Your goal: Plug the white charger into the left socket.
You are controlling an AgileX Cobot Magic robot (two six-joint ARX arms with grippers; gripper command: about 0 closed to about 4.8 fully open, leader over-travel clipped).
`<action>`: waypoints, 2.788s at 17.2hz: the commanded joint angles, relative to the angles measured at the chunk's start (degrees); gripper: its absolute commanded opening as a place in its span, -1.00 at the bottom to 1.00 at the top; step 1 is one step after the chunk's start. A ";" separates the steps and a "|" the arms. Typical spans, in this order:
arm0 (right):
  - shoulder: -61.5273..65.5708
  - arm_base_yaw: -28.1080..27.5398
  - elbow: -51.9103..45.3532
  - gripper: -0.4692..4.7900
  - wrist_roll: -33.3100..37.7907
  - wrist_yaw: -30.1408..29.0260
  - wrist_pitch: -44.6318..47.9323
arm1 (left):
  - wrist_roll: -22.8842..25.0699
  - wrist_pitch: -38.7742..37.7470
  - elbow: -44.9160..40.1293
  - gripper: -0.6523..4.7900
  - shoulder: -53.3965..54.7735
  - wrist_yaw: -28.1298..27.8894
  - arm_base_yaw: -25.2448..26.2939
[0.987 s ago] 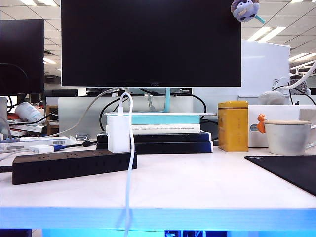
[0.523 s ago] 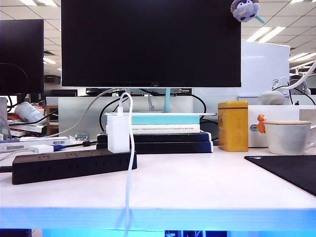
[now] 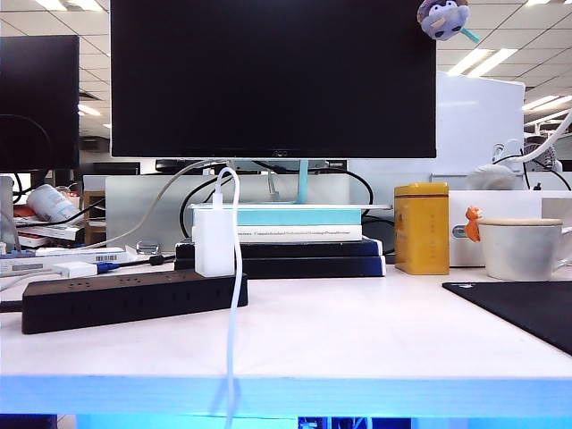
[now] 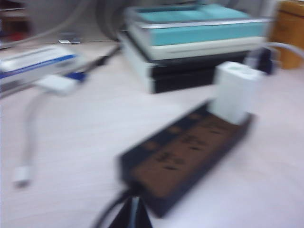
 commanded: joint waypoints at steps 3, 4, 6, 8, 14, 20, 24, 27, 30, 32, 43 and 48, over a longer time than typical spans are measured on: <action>-5.29 -6.16 -0.42 -0.82 0.98 0.04 0.20 | 0.02 0.26 -0.26 -0.77 -0.15 -0.17 16.83; -6.01 -6.86 -0.44 -0.82 0.98 0.04 0.20 | 0.02 0.26 -0.26 -0.77 -0.15 -0.20 19.54; -7.04 -9.42 -0.52 -0.82 0.98 0.04 0.55 | 0.02 0.22 -0.26 -0.77 -0.15 -0.33 22.25; -7.04 -12.59 -0.52 -0.82 0.98 0.02 0.55 | 0.02 0.20 -0.26 -0.77 -0.15 -0.17 21.49; -7.04 -16.48 -0.50 -0.82 0.98 0.02 0.57 | 0.02 0.15 -0.26 -0.77 -0.15 -0.76 7.45; -7.02 -16.41 -0.52 -0.82 0.98 -8.74 -0.74 | 0.02 0.00 -0.28 -0.77 -0.15 -2.86 5.18; -3.74 -16.39 -0.52 -0.82 0.98 -8.66 -0.74 | 0.04 -0.39 -0.28 -0.77 -0.09 -10.38 5.18; -4.00 -16.39 -0.52 -0.82 0.98 -8.66 -0.59 | 0.02 -0.46 -0.26 -0.77 -0.15 -8.00 5.88; -7.08 -16.44 -0.52 -0.82 0.96 -8.63 -0.33 | 0.02 -0.46 -0.26 -0.77 -0.13 -8.04 12.09; -7.04 -16.44 -0.52 -0.82 0.96 -8.66 -0.50 | 0.02 -0.46 -0.28 -0.77 -0.13 -8.00 13.92; -7.04 -16.44 -0.52 -0.82 0.96 -8.63 -0.28 | 0.02 -0.39 -0.26 -0.77 -0.15 -7.17 13.68; -7.04 -16.44 -0.52 -0.82 0.96 -8.63 -0.28 | 0.02 -0.39 -0.26 -0.77 -0.15 -7.17 13.68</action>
